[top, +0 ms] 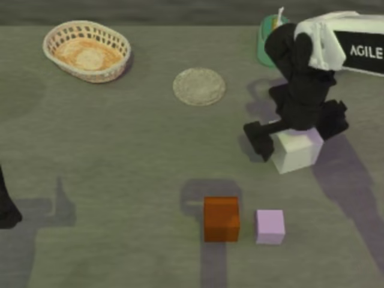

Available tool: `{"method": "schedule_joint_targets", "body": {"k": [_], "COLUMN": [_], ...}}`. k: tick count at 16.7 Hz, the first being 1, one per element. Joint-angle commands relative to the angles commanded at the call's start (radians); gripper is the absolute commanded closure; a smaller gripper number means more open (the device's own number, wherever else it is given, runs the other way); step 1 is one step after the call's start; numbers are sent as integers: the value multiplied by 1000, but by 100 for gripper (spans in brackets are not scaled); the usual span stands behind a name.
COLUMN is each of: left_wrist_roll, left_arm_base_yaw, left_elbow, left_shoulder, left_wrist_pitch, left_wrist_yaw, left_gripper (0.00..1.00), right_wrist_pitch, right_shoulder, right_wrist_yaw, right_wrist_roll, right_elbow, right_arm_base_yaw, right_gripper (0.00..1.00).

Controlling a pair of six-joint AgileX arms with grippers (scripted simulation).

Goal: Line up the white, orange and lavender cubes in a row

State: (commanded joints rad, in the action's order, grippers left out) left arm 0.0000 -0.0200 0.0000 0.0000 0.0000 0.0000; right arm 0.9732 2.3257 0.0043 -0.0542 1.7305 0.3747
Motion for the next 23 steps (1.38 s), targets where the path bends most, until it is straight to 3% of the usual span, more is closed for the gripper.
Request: {"method": "schedule_joint_targets", "body": {"k": [4, 17, 23], "left_wrist_roll": [0, 0, 0], "left_arm_base_yaw": [0, 0, 0], "left_elbow": [0, 0, 0], "left_shoulder": [0, 0, 0], "left_wrist_pitch": [0, 0, 0], "left_wrist_yaw": [0, 0, 0], "left_gripper": [0, 0, 0], "right_wrist_pitch": [-9, -9, -9], "right_shoulder": [4, 4, 4], "right_wrist_yaw": [0, 0, 0], "right_wrist_roll": [0, 0, 0], "right_elbow": [-8, -8, -8], "right_arm_base_yaw": [0, 0, 0], "right_gripper": [0, 98, 100]}}
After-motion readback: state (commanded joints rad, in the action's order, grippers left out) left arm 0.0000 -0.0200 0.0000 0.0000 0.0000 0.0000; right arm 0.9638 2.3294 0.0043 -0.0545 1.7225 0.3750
